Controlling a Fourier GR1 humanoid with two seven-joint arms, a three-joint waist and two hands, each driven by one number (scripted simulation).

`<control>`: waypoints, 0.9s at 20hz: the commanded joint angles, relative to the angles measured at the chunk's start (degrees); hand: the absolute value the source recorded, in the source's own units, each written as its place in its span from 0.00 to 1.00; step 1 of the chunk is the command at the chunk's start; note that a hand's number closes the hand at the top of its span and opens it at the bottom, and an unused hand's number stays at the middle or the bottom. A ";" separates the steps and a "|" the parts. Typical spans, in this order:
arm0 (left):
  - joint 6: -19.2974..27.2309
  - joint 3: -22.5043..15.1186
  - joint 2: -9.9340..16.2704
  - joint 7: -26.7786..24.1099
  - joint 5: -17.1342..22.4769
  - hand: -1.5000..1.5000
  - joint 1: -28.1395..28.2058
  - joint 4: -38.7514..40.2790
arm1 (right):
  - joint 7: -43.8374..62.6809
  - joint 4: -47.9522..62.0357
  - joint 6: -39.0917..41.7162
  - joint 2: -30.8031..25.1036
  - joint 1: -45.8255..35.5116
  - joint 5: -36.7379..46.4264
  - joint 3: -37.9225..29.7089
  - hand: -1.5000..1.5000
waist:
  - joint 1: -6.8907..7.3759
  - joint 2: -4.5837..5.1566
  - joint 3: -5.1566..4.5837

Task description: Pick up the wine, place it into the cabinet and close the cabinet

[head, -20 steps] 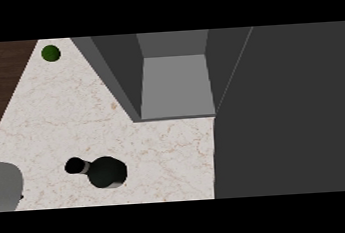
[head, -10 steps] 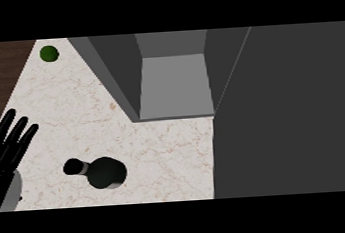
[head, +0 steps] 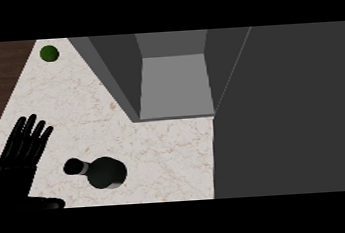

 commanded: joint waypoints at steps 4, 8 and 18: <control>-3.16 0.39 2.23 -5.66 -3.10 0.00 -2.87 12.30 | 3.59 -9.56 1.81 -1.57 4.23 -9.32 -2.86 0.00 | 0.34 -0.01 0.04; -5.51 -1.00 0.84 -14.84 -7.50 0.00 -2.93 21.67 | 1.27 -5.60 2.50 -0.46 2.95 -10.06 -4.60 0.00 | 0.34 0.09 0.00; -11.32 -2.74 1.17 -21.30 -8.04 0.00 -8.22 37.45 | 0.61 -8.06 3.55 0.98 5.53 -7.35 -2.18 0.00 | 0.16 0.02 0.00</control>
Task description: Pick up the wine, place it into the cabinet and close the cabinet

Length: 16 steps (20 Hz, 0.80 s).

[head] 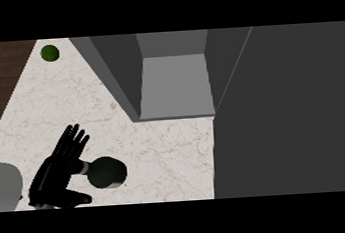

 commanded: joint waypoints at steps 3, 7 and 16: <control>-4.66 0.00 1.07 -7.83 -1.81 0.00 -2.37 13.42 | 1.27 -7.03 1.02 0.17 2.90 -5.58 -0.52 0.00 | -0.18 0.03 -0.01; -4.64 -0.42 1.59 -15.16 -5.25 0.00 -7.16 22.89 | 2.42 -7.02 1.52 -0.87 2.89 -7.17 -2.88 0.00 | -0.17 0.06 -0.01; -4.07 2.12 0.78 -17.19 -1.76 0.00 -14.47 33.09 | 6.26 -11.33 -2.14 1.55 2.40 -2.02 3.67 0.00 | -0.29 0.05 -0.07</control>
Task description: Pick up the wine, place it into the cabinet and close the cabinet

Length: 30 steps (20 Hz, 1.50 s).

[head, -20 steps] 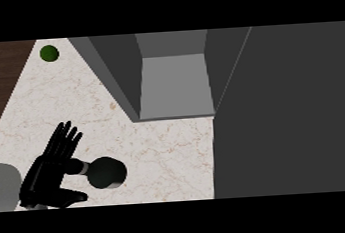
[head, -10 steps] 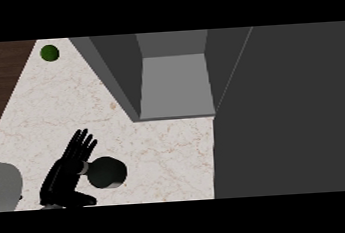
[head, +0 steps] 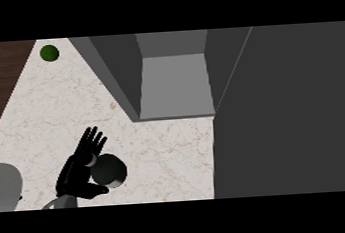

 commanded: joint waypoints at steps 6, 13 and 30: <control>-5.37 -0.53 0.92 -9.23 -0.68 0.00 -4.12 9.45 | 3.12 -6.74 0.04 -1.42 1.13 -4.65 -2.35 0.00 | 0.13 0.03 0.01; -10.44 -3.45 -2.04 -6.20 -0.19 1.00 -4.05 10.89 | 1.60 -5.67 -0.12 -0.21 2.18 -1.91 0.22 0.00 | -0.19 -0.10 0.01; 25.25 -5.57 -0.65 -19.76 -10.02 1.00 3.18 -6.97 | 0.32 -9.68 -0.43 -0.90 7.19 -0.08 1.99 0.00 | 0.52 -0.40 0.12</control>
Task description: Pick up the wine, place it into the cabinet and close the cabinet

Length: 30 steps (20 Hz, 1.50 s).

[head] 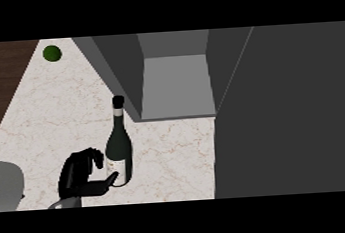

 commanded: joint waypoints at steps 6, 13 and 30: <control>10.22 -5.00 -0.92 9.36 -4.79 1.00 5.98 -17.60 | 4.57 -8.64 -1.60 -1.95 0.66 -4.33 -3.64 0.00 | 0.79 0.08 -0.05; 19.65 -10.50 -4.79 23.40 -6.32 1.00 -1.39 -25.83 | 4.59 -8.40 -1.56 -1.45 1.05 -1.57 -1.05 0.00 | 0.17 0.15 -0.09; 38.14 -27.81 -5.25 41.38 -7.64 1.00 -15.36 -22.42 | 2.63 -5.40 1.76 -2.61 1.38 -8.79 -9.21 0.00 | -0.37 0.36 -0.12</control>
